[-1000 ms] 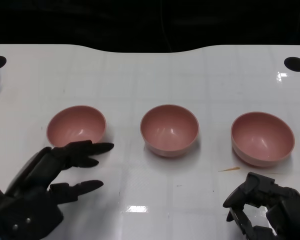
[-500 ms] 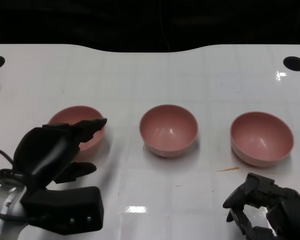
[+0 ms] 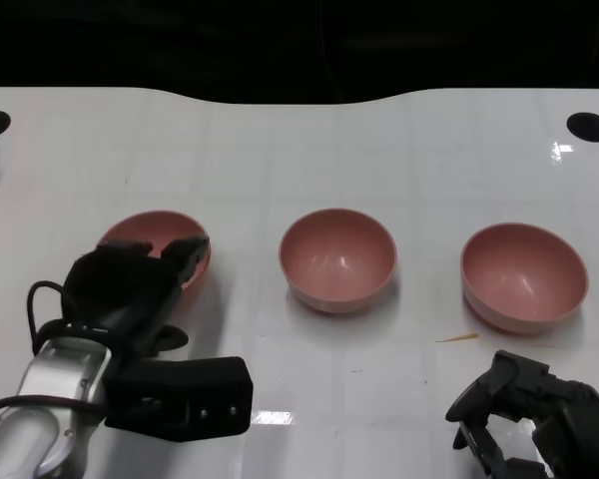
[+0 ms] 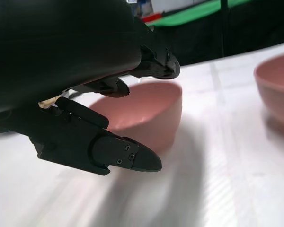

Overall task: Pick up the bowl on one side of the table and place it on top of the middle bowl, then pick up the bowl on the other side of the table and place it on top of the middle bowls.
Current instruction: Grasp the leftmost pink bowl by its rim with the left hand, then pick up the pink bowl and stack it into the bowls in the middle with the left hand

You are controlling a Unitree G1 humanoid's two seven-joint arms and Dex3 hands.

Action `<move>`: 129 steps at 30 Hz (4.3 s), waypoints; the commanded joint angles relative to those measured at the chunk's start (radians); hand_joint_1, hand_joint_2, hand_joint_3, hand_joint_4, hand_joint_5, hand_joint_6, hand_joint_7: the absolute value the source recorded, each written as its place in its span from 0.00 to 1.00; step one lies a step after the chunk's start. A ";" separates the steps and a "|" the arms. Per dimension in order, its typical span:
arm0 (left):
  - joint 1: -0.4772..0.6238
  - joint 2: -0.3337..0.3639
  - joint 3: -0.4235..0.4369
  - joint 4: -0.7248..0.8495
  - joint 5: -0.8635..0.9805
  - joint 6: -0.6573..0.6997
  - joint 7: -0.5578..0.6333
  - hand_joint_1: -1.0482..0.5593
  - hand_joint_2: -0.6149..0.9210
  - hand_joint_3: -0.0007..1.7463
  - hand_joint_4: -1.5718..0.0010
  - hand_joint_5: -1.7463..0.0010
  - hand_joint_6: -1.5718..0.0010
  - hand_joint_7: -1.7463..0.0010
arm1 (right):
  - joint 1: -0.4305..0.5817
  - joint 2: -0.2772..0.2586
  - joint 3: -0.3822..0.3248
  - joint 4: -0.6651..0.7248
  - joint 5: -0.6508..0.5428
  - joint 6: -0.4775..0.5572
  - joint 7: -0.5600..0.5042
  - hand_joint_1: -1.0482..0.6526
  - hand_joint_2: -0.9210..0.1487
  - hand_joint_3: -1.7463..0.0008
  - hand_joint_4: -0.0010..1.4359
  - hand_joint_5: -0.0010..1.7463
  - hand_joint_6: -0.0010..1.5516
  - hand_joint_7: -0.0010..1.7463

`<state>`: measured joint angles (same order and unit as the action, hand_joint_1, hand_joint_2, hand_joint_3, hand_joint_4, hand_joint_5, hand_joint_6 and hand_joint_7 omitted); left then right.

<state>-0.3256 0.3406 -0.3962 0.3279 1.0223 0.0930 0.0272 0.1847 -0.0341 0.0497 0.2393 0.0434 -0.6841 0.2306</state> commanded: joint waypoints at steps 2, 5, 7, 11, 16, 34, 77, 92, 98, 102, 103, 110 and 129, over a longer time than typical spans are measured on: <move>-0.056 -0.010 -0.040 0.059 0.018 0.082 -0.045 0.32 1.00 0.11 0.70 0.97 0.81 0.99 | 0.006 -0.009 0.000 -0.018 0.018 -0.004 0.008 0.57 0.37 0.39 0.50 0.85 0.50 0.69; -0.095 -0.024 -0.077 0.108 0.031 0.136 -0.079 0.31 1.00 0.11 0.68 0.96 0.79 0.98 | 0.010 -0.007 -0.001 -0.025 0.013 0.000 0.002 0.57 0.37 0.38 0.50 0.85 0.49 0.70; -0.116 -0.035 -0.093 0.141 0.028 0.163 -0.087 0.31 1.00 0.11 0.65 0.95 0.78 0.98 | 0.008 -0.007 -0.002 -0.023 0.009 -0.004 -0.001 0.57 0.38 0.38 0.50 0.85 0.49 0.70; -0.157 -0.055 -0.119 0.227 0.022 0.183 -0.062 0.31 1.00 0.10 0.55 0.91 0.75 0.98 | 0.005 -0.009 -0.003 -0.020 0.004 -0.009 -0.003 0.56 0.38 0.38 0.50 0.85 0.49 0.71; -0.194 -0.071 -0.136 0.321 0.008 0.163 0.011 0.37 1.00 0.08 0.59 0.52 0.67 0.98 | 0.003 -0.009 -0.002 -0.021 0.005 -0.006 -0.003 0.55 0.38 0.39 0.51 0.85 0.49 0.71; -0.265 -0.024 -0.142 0.454 -0.075 -0.138 0.477 0.48 1.00 0.11 0.48 0.00 0.46 0.55 | -0.001 -0.004 0.003 -0.022 0.015 0.008 0.001 0.56 0.38 0.38 0.50 0.85 0.49 0.70; -0.364 -0.190 -0.236 0.362 -0.088 -0.417 0.449 0.50 0.79 0.35 0.42 0.00 0.38 0.48 | 0.009 -0.007 0.013 -0.027 -0.009 -0.009 -0.006 0.56 0.34 0.41 0.50 0.84 0.49 0.69; -0.349 -0.134 -0.262 0.205 -0.077 -0.306 0.068 0.26 1.00 0.19 0.80 0.88 0.78 1.00 | 0.008 -0.008 0.014 -0.030 -0.005 -0.001 -0.005 0.57 0.33 0.42 0.49 0.84 0.49 0.68; -0.343 -0.109 -0.273 0.130 -0.064 -0.253 -0.063 0.13 1.00 0.31 0.89 0.93 0.86 1.00 | 0.006 -0.007 0.015 -0.026 0.001 -0.010 -0.002 0.57 0.32 0.42 0.49 0.84 0.48 0.68; -0.330 -0.087 -0.272 0.053 -0.056 -0.220 -0.151 0.06 1.00 0.36 0.93 0.94 0.88 1.00 | 0.005 -0.008 0.014 -0.024 0.000 -0.012 -0.002 0.57 0.32 0.43 0.49 0.84 0.48 0.69; -0.327 -0.085 -0.270 0.043 -0.056 -0.216 -0.160 0.06 1.00 0.36 0.93 0.94 0.88 1.00 | 0.005 -0.009 0.014 -0.023 0.000 -0.012 -0.002 0.57 0.32 0.43 0.49 0.84 0.48 0.69; -0.312 -0.071 -0.260 -0.010 -0.060 -0.204 -0.221 0.03 1.00 0.36 0.95 0.95 0.90 1.00 | 0.009 -0.008 0.014 -0.032 0.002 0.001 -0.003 0.56 0.31 0.44 0.48 0.84 0.47 0.69; -0.219 -0.068 -0.228 0.019 -0.091 -0.251 -0.099 0.02 1.00 0.36 1.00 1.00 1.00 1.00 | 0.009 -0.011 0.013 -0.032 0.000 -0.002 0.000 0.58 0.30 0.44 0.47 0.84 0.47 0.69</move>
<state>-0.5511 0.2552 -0.6295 0.3385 0.9306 -0.1545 -0.0920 0.1862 -0.0342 0.0703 0.2115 0.0316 -0.6825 0.2313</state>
